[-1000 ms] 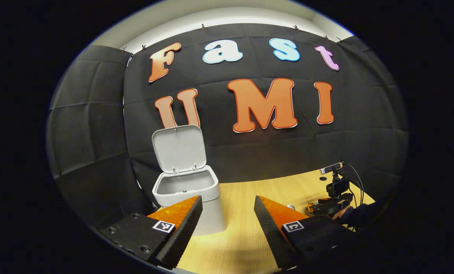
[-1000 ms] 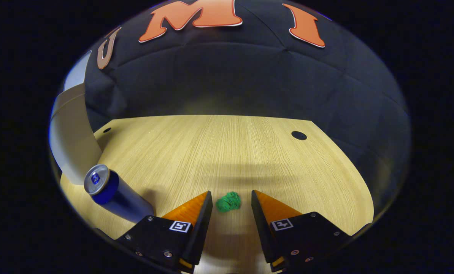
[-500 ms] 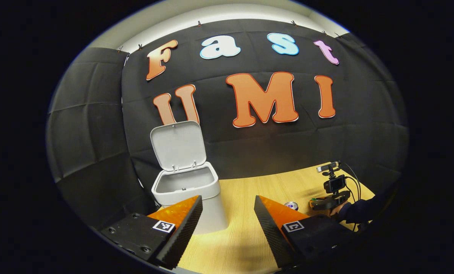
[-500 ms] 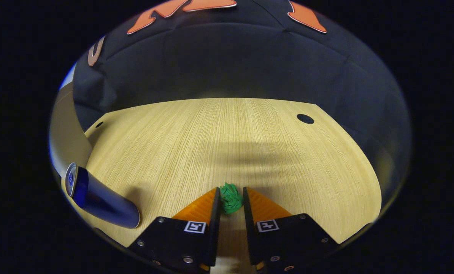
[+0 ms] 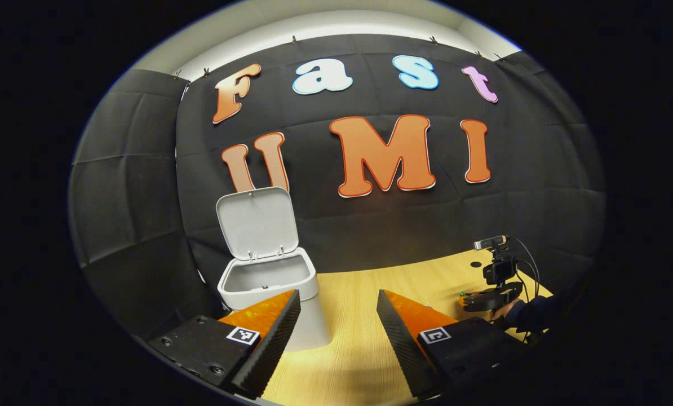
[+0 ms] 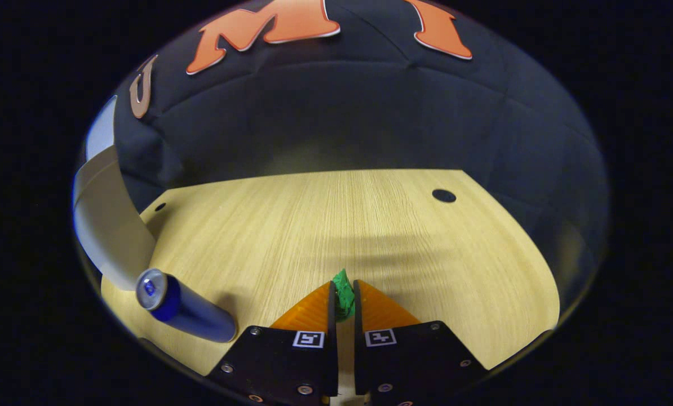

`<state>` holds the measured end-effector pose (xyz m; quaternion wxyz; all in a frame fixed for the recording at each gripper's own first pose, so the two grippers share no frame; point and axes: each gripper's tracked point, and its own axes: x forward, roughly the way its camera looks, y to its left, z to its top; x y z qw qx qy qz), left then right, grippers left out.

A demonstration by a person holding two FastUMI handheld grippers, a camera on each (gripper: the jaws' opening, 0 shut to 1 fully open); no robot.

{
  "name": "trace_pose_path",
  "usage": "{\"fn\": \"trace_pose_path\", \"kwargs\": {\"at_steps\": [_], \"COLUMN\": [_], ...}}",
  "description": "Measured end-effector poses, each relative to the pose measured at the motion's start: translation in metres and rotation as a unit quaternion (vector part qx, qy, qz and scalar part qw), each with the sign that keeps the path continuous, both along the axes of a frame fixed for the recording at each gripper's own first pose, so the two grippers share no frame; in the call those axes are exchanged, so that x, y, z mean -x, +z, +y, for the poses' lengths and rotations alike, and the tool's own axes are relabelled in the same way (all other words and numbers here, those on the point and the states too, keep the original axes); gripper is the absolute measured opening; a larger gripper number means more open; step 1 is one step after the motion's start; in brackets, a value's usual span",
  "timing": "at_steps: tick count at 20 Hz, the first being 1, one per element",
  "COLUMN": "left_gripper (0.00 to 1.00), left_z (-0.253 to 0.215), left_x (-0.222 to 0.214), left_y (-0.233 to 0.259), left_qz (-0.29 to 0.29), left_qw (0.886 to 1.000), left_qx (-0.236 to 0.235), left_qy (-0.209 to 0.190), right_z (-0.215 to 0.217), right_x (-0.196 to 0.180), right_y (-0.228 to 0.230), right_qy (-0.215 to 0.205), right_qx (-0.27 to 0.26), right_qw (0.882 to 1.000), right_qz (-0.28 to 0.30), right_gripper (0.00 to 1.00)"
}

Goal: Press the lid of the desktop garbage bin to open it, pick up the crumpled paper on the desktop and throw it into the bin, then pick up the pop can on the desktop and drop it into the bin, and finally close the garbage bin lid.

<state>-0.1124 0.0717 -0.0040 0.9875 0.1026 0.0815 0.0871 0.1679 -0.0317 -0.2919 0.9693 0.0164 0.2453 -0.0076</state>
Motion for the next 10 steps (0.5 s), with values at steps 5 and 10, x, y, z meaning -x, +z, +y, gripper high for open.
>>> {"fn": "trace_pose_path", "kwargs": {"at_steps": [5,10], "left_gripper": [0.87,0.87], "left_z": [0.006,0.026], "left_x": [0.011,0.026], "left_y": [0.006,0.022], "left_qz": [-0.019,-0.052], "left_qw": [1.000,0.998], "left_qx": [0.019,0.034], "left_qy": [-0.003,0.010], "right_z": [0.017,0.057], "right_x": [0.018,0.040], "right_y": [0.074,0.150], "right_qy": [0.025,0.060], "right_qx": [-0.003,-0.006], "right_qw": [0.998,0.991], "right_qz": [-0.061,-0.116], "right_gripper": [0.12,0.12]}}
